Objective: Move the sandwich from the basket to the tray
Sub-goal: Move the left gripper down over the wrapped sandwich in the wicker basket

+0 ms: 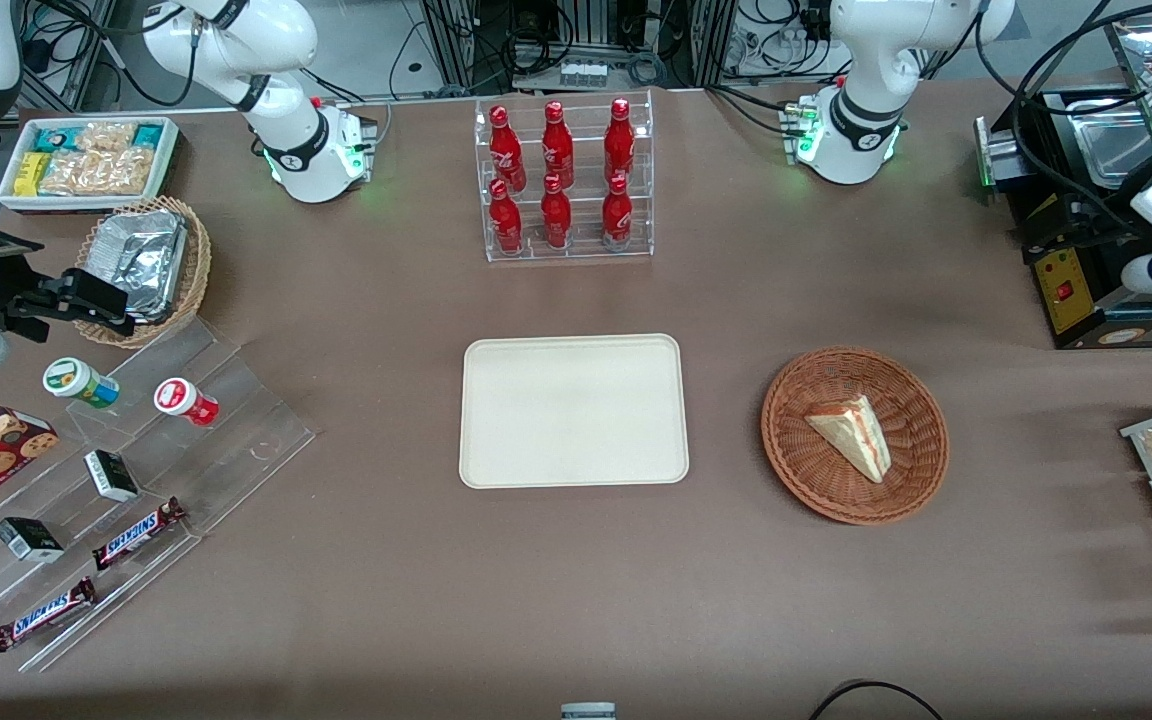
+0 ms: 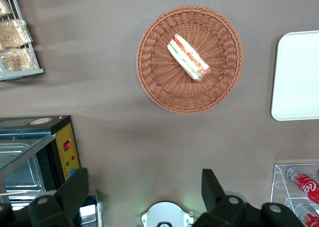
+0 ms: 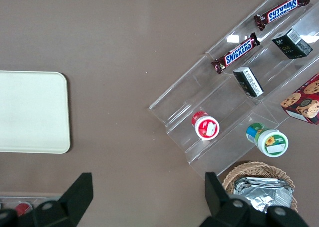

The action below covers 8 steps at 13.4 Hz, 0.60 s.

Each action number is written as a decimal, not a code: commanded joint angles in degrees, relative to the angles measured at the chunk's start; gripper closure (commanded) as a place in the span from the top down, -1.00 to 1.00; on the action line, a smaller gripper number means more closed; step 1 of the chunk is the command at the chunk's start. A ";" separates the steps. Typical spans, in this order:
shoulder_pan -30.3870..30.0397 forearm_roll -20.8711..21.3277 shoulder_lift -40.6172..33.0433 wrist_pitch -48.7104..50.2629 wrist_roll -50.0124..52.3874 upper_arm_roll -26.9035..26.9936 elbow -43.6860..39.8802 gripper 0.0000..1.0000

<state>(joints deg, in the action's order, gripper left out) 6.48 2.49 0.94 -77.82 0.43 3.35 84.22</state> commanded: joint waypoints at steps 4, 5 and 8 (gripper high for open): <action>0.02 0.31 1.51 0.83 1.67 0.08 1.29 1.00; 0.02 0.49 2.48 -0.83 3.68 0.16 2.61 1.00; 0.20 0.50 3.28 -12.05 16.47 0.08 13.82 1.00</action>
<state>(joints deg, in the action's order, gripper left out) 6.43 2.61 4.43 -84.00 9.54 3.49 91.27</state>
